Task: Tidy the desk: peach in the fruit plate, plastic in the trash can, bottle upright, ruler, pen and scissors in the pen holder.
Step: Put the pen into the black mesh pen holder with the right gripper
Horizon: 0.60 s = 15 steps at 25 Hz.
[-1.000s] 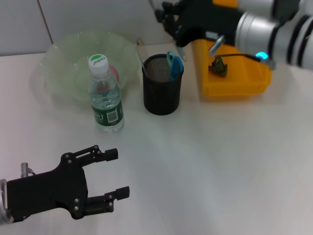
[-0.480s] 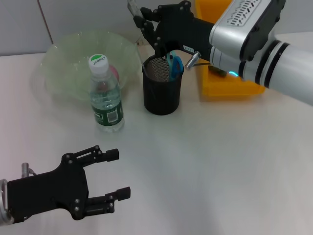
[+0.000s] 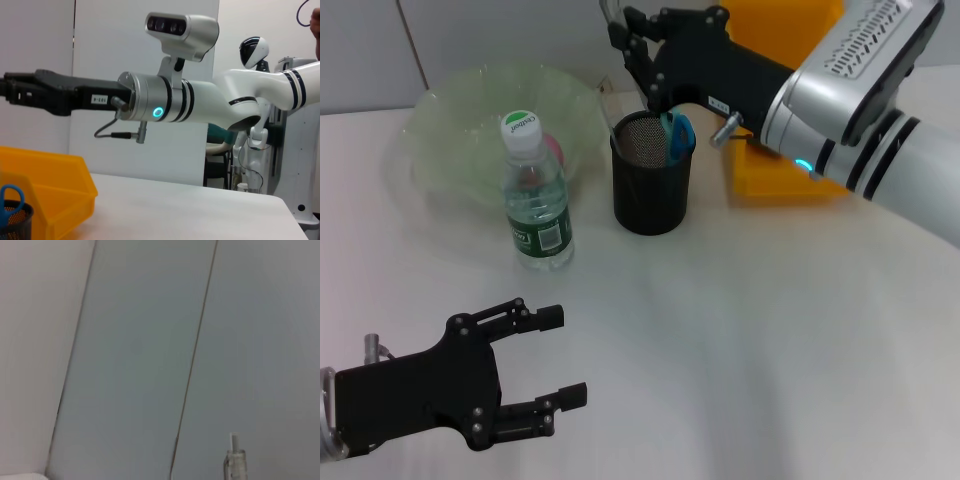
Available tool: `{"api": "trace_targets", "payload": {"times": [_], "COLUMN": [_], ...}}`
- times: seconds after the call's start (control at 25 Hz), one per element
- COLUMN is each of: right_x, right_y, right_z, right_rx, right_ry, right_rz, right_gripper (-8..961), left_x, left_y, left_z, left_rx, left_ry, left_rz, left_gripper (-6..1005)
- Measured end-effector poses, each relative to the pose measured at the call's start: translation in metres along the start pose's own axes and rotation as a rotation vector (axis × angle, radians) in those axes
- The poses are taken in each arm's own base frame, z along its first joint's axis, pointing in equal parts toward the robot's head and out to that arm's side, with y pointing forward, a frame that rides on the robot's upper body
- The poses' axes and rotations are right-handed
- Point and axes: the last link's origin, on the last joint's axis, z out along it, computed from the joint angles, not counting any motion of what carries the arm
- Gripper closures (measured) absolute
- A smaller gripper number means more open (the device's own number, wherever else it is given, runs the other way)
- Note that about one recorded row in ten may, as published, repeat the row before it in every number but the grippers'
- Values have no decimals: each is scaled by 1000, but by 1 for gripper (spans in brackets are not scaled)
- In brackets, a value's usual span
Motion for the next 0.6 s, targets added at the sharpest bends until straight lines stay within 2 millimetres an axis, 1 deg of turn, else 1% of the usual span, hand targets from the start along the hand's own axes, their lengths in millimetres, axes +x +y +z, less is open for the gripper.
{"api": "trace_targets", "payload": {"times": [0.16,0.2,0.6], "right_x": [10,16,34], "right_y": [0,1,-1], "right_z": [0,2,4], "right_rx": [-2,-12,-6], "right_ry": [23,29,41], "right_rz": [22,45,77], "right_gripper": [717,715,697], "left_x": [0,0,-1], "left_y": [0,0,1], "left_z": [0,0,-1], "left_rx": [0,0,3], "left_ry": [0,0,0], "left_rz": [0,1,4], "left_gripper": [200,200,199]}}
